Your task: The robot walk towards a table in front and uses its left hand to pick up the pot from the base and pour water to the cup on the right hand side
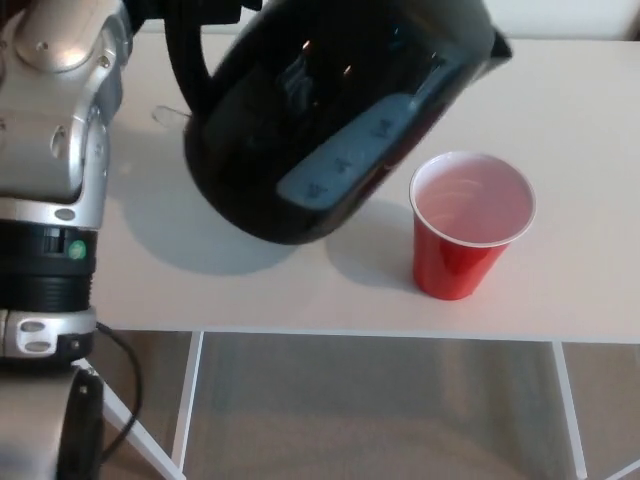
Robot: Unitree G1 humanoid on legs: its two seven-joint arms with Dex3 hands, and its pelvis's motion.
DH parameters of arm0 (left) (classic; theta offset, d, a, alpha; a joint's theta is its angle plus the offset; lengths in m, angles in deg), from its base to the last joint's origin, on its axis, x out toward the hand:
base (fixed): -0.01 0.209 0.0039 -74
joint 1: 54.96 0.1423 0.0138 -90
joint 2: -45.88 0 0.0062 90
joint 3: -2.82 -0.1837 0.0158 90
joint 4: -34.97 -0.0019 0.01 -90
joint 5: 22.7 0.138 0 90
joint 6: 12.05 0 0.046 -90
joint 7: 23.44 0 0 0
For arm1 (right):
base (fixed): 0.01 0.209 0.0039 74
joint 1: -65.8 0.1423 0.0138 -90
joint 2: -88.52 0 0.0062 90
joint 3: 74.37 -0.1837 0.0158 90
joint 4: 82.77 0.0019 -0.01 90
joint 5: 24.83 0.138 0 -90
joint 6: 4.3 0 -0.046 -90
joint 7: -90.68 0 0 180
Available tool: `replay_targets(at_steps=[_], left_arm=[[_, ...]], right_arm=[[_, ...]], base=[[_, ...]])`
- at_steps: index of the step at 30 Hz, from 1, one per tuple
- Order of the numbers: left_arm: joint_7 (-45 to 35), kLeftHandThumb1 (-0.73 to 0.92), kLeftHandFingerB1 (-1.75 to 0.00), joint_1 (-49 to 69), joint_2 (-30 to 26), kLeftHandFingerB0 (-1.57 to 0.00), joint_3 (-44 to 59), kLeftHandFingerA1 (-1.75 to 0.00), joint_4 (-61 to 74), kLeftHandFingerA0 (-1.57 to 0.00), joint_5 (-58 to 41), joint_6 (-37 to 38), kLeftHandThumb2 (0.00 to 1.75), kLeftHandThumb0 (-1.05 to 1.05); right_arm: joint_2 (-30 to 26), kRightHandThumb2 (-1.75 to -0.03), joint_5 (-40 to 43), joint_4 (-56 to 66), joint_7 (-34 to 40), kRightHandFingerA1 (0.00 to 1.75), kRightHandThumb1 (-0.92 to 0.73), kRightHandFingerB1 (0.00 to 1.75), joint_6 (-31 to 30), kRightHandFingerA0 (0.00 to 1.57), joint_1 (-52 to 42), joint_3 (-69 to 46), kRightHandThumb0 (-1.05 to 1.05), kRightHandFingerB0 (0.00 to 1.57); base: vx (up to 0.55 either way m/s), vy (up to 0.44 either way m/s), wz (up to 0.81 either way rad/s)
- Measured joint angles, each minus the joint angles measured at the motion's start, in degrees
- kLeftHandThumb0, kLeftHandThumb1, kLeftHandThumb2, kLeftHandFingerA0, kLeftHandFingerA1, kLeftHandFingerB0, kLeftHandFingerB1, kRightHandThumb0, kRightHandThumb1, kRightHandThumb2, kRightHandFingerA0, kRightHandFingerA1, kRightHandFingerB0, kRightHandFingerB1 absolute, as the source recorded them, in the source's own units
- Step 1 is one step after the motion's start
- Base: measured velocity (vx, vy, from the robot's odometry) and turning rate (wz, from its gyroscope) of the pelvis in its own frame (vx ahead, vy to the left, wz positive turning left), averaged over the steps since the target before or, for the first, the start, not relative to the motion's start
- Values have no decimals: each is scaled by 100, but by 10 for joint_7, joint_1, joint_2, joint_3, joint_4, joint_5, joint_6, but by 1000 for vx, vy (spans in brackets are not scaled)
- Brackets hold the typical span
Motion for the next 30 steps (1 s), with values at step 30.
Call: replay_targets(at_steps=[30], left_arm=[[-5, 73, -111, -10, -102, -79, -101, -143, 4, -103, 125, 152, 73, -6]], right_arm=[[-11, -81, -10, -23, -3, 78, -27, 69, -5, 46, 20, 4, -34, 45]], base=[[0, 0, 0]])
